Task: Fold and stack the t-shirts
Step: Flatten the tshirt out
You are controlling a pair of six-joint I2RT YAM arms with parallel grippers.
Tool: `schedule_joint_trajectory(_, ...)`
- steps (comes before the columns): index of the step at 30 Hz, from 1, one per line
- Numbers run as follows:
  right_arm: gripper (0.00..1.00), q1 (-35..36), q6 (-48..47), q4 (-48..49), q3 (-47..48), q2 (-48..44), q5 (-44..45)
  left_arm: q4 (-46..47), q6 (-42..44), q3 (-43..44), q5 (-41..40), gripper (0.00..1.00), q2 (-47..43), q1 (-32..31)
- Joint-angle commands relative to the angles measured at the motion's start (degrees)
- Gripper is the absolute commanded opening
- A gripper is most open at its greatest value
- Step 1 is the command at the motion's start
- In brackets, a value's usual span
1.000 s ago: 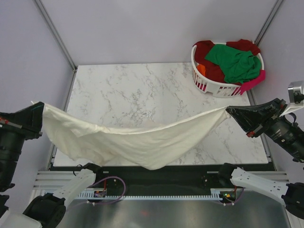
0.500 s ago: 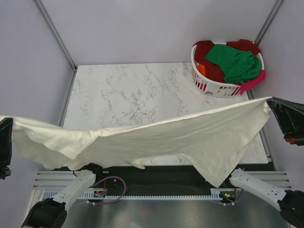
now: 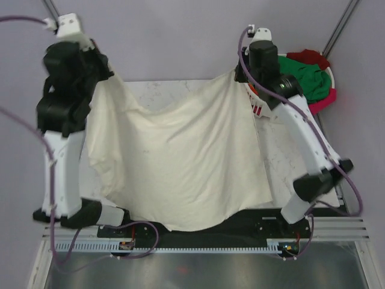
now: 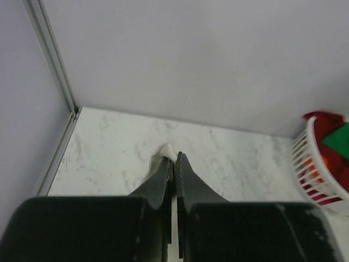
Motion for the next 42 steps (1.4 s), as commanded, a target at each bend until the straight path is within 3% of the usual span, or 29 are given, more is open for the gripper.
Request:
schedule_joint_trajectory(1,0.00,-13.92,9.98,-3.12,5.77,18.63,-9.48,-0.47,0.40,1.41,-1.80,0.02,24.27,7.96)
schedule_joint_trajectory(2,0.00,-16.12,10.43,-3.55,13.63,23.38,-12.39,-2.56,-0.31,8.57,-2.22,0.02,30.03,9.37)
schedule_joint_trajectory(3,0.24,-16.31,9.74,-4.52,18.93,32.74,-12.94,-4.67,-1.10,13.77,-2.83,0.05,35.92,11.04)
schedule_joint_trajectory(4,0.97,-16.31,9.30,-8.88,31.34,37.44,-12.86,-7.48,-1.37,20.53,-1.88,0.34,49.38,11.67)
schedule_joint_trajectory(5,0.98,-16.40,9.29,-12.14,37.64,41.58,-12.07,-10.38,-1.28,34.51,-0.48,0.53,54.30,11.93)
schedule_joint_trajectory(6,0.98,-16.32,9.21,-14.52,41.62,45.97,-11.98,-13.19,-2.41,37.26,-0.21,0.67,57.31,12.02)
schedule_joint_trajectory(7,0.98,-16.31,9.21,-14.89,42.18,45.58,-11.80,-12.17,-2.95,35.38,0.67,0.74,57.51,12.11)
schedule_joint_trajectory(9,0.98,-16.23,9.12,-9.65,29.06,37.73,-11.98,-7.10,-4.87,22.75,0.68,0.80,53.40,12.20)
schedule_joint_trajectory(11,0.98,-15.88,8.94,-0.94,15.37,31.80,-11.98,-5.40,-6.11,15.36,1.89,0.81,50.76,12.64)
schedule_joint_trajectory(19,0.98,-11.84,4.11,-1.54,9.52,20.89,-13.03,-5.40,-5.59,6.64,4.27,0.76,37.33,12.82)
schedule_joint_trajectory(24,0.98,-9.11,4.55,-0.06,-3.84,13.61,-13.30,0.03,-7.17,-14.26,8.40,0.74,27.47,12.82)
schedule_joint_trajectory(26,0.98,-8.67,4.55,2.84,-12.63,10.53,-14.43,5.21,-7.52,-22.95,14.43,0.73,25.09,12.90)
schedule_joint_trajectory(29,0.98,-8.67,3.93,3.74,-19.68,9.28,-14.62,9.70,-8.66,-28.08,27.94,0.66,26.57,12.99)
schedule_joint_trajectory(32,0.98,-9.28,2.70,3.47,-22.06,9.80,-15.84,12.35,-9.63,-28.98,35.72,0.63,29.90,12.82)
schedule_joint_trajectory(42,0.98,-10.07,2.17,4.35,-19.17,22.27,-17.96,12.62,-10.60,-27.31,30.03,0.62,45.19,12.90)
